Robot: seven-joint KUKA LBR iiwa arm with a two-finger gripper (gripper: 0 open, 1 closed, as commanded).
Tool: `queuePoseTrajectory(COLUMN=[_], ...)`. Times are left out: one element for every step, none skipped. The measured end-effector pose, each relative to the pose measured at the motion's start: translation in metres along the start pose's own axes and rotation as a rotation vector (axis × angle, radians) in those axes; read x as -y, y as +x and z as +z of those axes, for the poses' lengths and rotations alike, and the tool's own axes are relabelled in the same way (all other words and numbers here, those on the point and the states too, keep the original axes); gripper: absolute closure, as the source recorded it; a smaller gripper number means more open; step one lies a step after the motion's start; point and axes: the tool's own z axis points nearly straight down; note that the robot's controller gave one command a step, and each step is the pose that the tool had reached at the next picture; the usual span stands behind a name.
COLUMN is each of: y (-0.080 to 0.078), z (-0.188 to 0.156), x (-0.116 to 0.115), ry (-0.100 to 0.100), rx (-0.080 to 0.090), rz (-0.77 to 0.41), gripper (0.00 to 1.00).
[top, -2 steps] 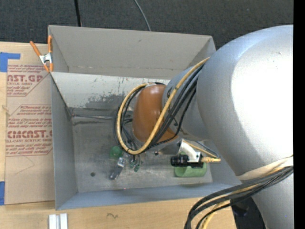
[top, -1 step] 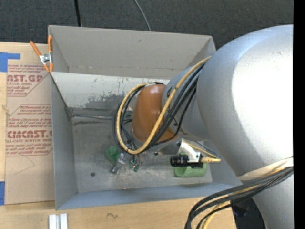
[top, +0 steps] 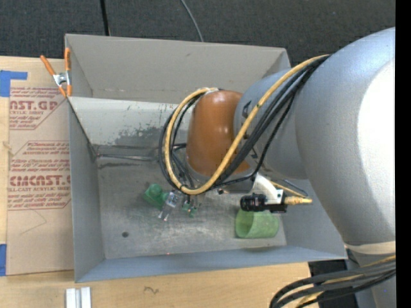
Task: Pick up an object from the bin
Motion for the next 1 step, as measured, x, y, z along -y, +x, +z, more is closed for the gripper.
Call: queuePoseTrajectory(y=[-0.0009], z=[-0.0438], x=[-0.0010], ry=[0.002], rx=[-0.002], rz=[-0.001], gripper=[1.00])
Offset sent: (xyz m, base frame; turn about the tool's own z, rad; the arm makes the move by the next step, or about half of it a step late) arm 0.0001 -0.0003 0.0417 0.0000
